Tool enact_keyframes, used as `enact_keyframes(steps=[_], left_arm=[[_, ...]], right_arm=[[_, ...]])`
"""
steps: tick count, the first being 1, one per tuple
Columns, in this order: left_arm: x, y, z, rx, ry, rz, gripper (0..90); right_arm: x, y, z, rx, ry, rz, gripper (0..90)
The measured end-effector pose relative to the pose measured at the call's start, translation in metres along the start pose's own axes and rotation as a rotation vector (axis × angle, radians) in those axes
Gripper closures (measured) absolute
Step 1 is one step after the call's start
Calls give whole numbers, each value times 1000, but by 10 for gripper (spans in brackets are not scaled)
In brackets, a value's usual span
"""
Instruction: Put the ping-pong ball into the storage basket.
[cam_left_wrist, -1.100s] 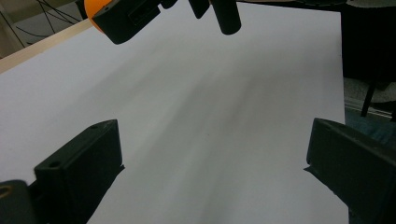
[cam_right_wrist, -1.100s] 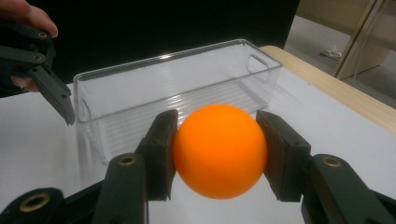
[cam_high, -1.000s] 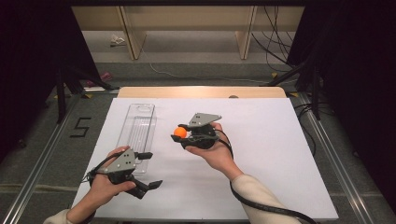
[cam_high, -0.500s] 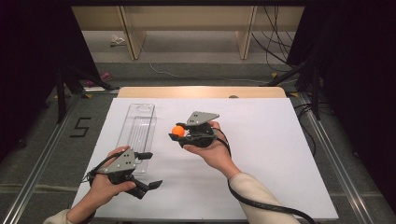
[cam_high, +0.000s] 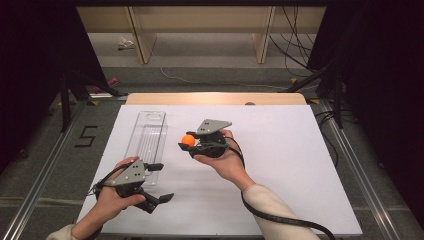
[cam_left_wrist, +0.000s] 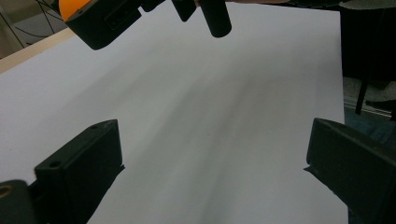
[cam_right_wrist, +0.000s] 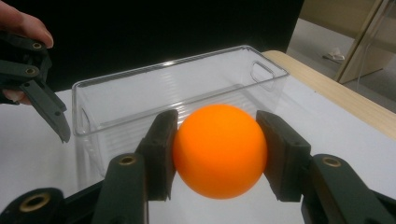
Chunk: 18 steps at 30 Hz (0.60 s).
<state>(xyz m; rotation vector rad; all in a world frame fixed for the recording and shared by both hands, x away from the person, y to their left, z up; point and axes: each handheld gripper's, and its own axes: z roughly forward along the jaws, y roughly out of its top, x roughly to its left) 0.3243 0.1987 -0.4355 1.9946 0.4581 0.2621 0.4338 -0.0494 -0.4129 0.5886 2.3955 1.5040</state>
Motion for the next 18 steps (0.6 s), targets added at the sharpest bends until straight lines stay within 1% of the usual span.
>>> enact_keyframes(steps=[18], left_arm=[[0, 0, 0, 0, -1, 1, 33]], right_arm=[[2, 4, 8, -6, 8, -4, 517]])
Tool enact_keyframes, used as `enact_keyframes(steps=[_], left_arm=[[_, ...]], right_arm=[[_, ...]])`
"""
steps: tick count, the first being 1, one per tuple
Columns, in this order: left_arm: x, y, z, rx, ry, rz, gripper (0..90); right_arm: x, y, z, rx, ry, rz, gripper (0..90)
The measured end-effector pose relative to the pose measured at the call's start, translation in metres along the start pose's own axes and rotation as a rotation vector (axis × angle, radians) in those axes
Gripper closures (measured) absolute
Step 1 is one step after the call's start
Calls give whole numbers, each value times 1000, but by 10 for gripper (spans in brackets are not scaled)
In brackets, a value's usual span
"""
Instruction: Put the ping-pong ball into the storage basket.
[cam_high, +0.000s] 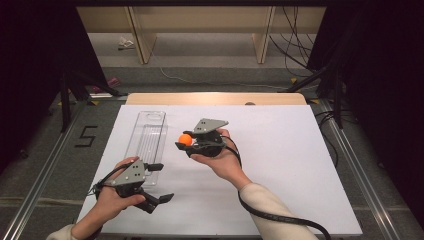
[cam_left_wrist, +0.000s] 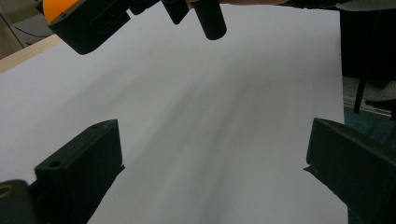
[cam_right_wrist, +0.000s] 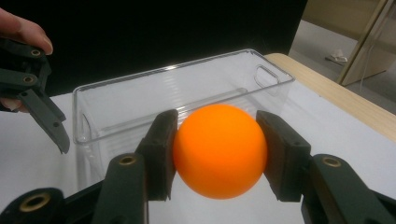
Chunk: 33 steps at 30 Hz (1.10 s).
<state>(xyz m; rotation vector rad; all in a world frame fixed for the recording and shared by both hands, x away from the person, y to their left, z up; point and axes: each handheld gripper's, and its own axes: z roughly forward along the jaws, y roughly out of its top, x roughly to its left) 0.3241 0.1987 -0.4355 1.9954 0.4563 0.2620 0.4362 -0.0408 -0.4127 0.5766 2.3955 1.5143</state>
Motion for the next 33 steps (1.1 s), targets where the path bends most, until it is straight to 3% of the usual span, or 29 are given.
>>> enact_keyframes(steps=[33], left_arm=[[0, 0, 0, 0, -1, 1, 34]], right_arm=[[1, 6, 11, -2, 5, 3, 517]])
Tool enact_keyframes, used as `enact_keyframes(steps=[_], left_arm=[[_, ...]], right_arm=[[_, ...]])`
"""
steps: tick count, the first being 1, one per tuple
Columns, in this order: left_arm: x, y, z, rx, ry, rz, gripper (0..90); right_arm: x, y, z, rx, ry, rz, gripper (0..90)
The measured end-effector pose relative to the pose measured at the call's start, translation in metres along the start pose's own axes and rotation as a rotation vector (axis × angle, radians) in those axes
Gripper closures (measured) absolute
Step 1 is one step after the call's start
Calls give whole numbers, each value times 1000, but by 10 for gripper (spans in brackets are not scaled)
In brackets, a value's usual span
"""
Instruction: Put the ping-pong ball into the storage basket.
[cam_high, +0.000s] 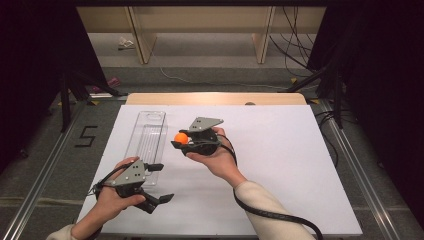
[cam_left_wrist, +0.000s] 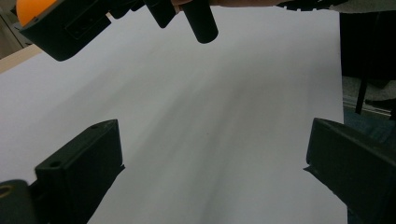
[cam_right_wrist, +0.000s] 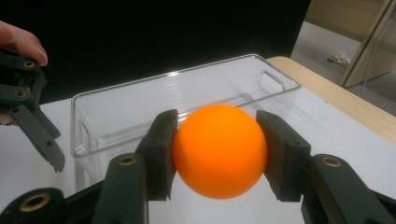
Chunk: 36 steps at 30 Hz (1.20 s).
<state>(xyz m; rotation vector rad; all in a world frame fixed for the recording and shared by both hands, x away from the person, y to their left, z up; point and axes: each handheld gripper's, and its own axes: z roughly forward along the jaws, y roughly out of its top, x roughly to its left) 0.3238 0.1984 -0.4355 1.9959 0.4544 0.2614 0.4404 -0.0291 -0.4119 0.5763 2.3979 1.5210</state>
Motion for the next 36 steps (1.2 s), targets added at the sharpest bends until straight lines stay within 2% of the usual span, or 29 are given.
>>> enact_keyframes(steps=[36], left_arm=[[0, 0, 0, 2, -1, 1, 35]], right_arm=[[1, 5, 15, -12, 12, 9, 517]])
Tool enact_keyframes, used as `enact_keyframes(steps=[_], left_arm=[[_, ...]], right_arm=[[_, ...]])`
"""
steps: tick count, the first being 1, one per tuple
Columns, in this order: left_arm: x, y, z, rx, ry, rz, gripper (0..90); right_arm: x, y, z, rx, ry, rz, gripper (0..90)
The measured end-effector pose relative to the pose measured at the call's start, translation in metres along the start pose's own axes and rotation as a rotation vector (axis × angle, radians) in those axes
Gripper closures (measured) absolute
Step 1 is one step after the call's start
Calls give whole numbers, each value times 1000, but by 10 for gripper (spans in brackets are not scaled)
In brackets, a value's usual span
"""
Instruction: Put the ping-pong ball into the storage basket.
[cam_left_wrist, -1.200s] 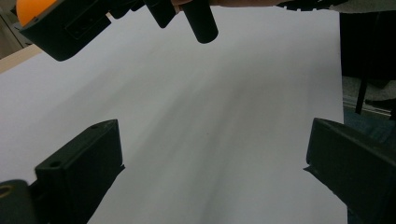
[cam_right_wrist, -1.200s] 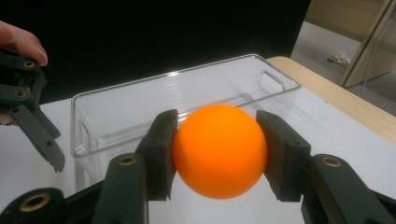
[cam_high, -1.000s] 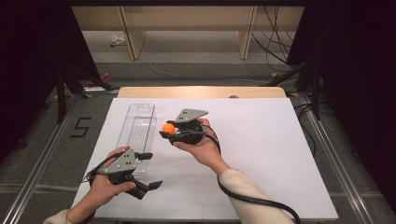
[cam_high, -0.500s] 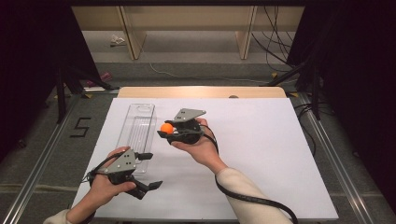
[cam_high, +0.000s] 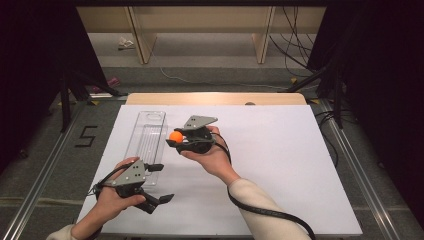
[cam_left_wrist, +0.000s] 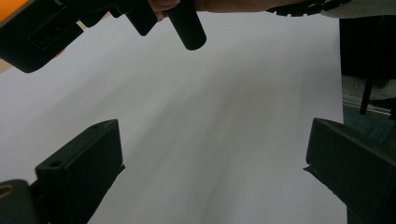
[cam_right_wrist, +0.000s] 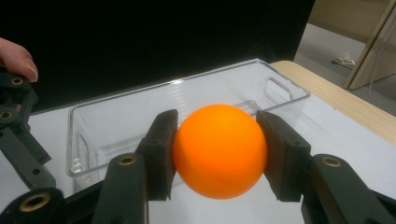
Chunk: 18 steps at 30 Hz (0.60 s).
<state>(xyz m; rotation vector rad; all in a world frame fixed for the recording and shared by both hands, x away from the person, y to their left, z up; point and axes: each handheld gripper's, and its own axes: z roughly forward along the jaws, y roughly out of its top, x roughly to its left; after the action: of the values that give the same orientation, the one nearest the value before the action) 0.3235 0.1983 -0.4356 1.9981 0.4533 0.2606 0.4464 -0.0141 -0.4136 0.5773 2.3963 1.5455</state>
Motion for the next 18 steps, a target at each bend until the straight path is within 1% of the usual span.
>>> enact_keyframes(steps=[8, 18], left_arm=[[0, 0, 0, -3, -1, -1, 35], [0, 0, 0, -2, -2, 1, 35]], right_arm=[[2, 2, 6, -4, 11, 3, 517], [2, 3, 11, -2, 10, 2, 517]])
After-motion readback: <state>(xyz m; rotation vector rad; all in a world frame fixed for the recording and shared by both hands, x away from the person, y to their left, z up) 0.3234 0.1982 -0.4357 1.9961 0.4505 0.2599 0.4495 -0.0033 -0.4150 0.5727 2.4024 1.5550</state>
